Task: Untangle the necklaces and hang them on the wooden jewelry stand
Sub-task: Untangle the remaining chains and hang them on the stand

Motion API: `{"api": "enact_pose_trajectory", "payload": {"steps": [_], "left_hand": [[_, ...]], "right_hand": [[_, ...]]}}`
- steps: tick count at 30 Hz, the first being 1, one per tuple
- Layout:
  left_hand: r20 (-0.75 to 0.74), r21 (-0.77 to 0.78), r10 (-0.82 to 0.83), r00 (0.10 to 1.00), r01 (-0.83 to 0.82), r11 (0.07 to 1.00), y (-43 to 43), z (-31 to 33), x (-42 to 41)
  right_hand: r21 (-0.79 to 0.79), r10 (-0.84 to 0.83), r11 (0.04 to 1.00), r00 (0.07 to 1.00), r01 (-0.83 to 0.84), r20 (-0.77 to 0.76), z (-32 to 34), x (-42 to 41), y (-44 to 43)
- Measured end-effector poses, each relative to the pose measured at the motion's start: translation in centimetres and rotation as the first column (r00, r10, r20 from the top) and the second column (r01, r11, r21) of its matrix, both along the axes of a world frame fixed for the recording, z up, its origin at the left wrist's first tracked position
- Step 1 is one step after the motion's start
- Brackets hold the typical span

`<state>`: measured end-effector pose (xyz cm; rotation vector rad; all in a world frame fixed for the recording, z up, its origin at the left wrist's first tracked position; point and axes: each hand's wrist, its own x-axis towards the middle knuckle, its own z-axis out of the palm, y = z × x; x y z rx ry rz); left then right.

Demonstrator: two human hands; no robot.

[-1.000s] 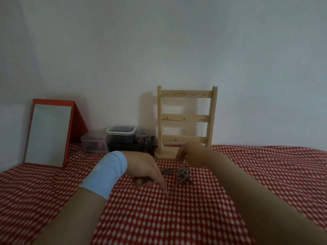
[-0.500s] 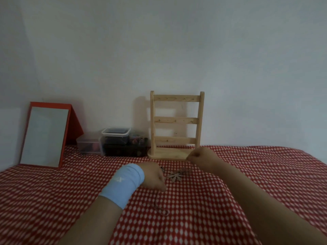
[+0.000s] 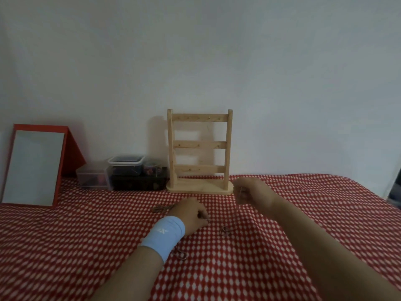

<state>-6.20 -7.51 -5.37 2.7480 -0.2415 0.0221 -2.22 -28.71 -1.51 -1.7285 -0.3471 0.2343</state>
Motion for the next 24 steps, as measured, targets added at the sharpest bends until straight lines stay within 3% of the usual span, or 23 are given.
{"api": "enact_pose_trajectory", "payload": {"steps": [4, 7, 13, 16, 19, 21, 24], "left_hand": [[-0.008, -0.105, -0.01, 1.0, 0.009, 0.994, 0.6, 0.6, -0.9], [-0.05, -0.208, 0.064, 0.997, -0.073, 0.975, 1.8, 1.4, -1.2], [-0.101, -0.023, 0.188, 0.977, -0.191, 0.981, 5.4, 2.2, -1.7], [-0.331, 0.24, 0.287, 0.899, -0.213, 0.947, 6.6, 2.9, -2.4], [-0.54, 0.357, 0.353, 0.764, -0.172, 0.918, 7.4, 4.1, -3.6], [-0.506, 0.392, 0.34, 0.793, -0.14, 0.909, 7.7, 4.6, -3.7], [-0.319, 0.392, 0.284, 0.904, -0.148, 0.908, 6.8, 4.9, -2.9]], "right_hand": [[-0.312, 0.1, 0.945, 0.995, -0.098, -0.009, -0.2, 0.1, 0.3], [-0.471, 0.079, 0.882, 0.993, -0.029, 0.087, -0.3, 0.1, 1.4], [-0.513, 0.014, 0.847, 0.958, 0.141, 0.286, -1.9, 0.3, 3.4], [-0.629, 0.08, 0.773, 0.97, 0.083, 0.228, -1.9, 0.2, 3.9], [-0.802, 0.177, 0.598, 0.977, -0.013, 0.116, -1.5, 0.1, 3.6], [-0.873, 0.246, 0.479, 0.969, -0.09, 0.035, -1.2, -0.3, 3.6], [-0.919, 0.263, 0.389, 0.964, -0.063, 0.045, -0.5, -0.6, 3.7]]}}
